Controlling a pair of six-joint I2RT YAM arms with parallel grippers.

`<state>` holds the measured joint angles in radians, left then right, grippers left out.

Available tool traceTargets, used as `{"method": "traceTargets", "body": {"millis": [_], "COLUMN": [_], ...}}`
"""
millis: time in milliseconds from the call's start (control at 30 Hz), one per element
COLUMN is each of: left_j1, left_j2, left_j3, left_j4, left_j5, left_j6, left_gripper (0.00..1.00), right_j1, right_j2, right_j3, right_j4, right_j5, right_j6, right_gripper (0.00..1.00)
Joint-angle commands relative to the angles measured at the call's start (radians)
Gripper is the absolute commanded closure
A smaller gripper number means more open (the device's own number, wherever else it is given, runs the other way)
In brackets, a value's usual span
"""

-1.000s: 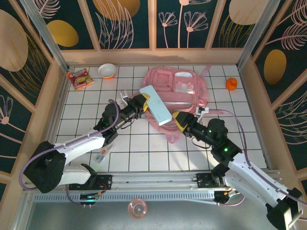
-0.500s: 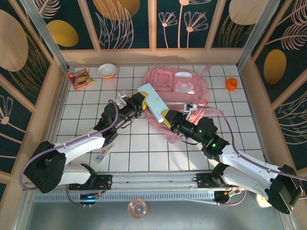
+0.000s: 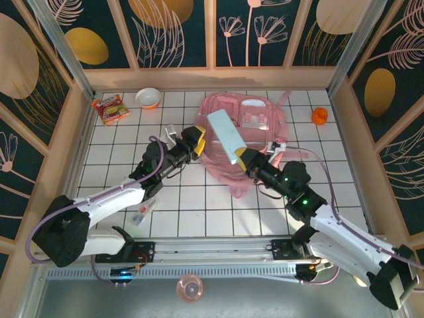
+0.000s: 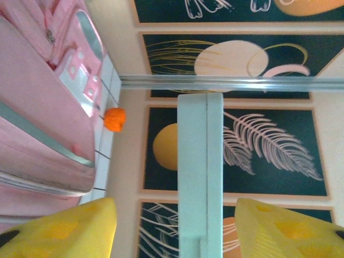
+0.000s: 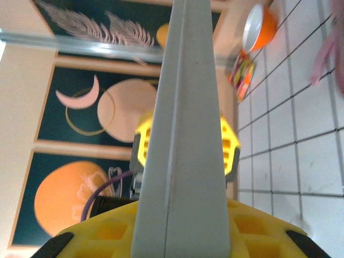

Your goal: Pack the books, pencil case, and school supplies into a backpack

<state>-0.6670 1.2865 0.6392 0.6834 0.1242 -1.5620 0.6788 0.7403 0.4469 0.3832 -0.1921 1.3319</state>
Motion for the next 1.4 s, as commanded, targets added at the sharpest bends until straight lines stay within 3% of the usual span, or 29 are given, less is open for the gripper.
{"method": "traceTargets", "body": {"millis": [0, 100, 200, 467, 700, 833, 1000, 1233, 1367], "left_j1": [-0.002, -0.003, -0.002, -0.008, -0.037, -0.077, -0.123, -0.143, -0.144], "left_j2": [-0.035, -0.029, 0.001, 0.101, 0.217, 0.319, 0.449, 0.581, 0.613], "left_j3": [0.067, 0.131, 0.221, 0.361, 0.425, 0.49, 0.55, 0.632, 0.65], "left_j4": [-0.124, -0.226, -0.352, -0.547, -0.687, -0.737, -0.707, -0.564, -0.52], "left_j5": [-0.03, -0.048, -0.055, 0.054, 0.117, 0.098, 0.108, 0.038, 0.006], "left_j6": [0.13, 0.307, 0.588, 1.496, 1.997, 2.134, 2.216, 2.148, 2.13], "left_gripper": [0.3, 0.23, 0.2, 0.19, 0.15, 0.12, 0.09, 0.08, 0.14], "right_j1": [-0.109, -0.231, -0.36, -0.697, -0.966, -1.042, -1.057, -1.059, -1.059], "right_j2": [-0.062, -0.102, -0.112, -0.051, 0.006, 0.022, 0.028, 0.006, -0.003], "right_j3": [0.055, 0.064, 0.078, 0.115, 0.15, 0.175, 0.181, 0.162, 0.159], "right_j4": [-0.132, -0.231, -0.318, -0.451, -0.555, -0.612, -0.642, -0.661, -0.669], "right_j5": [-0.056, -0.128, -0.232, -0.515, -0.687, -0.721, -0.725, -0.718, -0.716], "right_j6": [-0.06, -0.093, -0.148, -0.305, -0.437, -0.495, -0.516, -0.515, -0.517], "right_gripper": [0.92, 0.91, 0.91, 0.92, 0.92, 0.92, 0.92, 0.92, 0.93]}}
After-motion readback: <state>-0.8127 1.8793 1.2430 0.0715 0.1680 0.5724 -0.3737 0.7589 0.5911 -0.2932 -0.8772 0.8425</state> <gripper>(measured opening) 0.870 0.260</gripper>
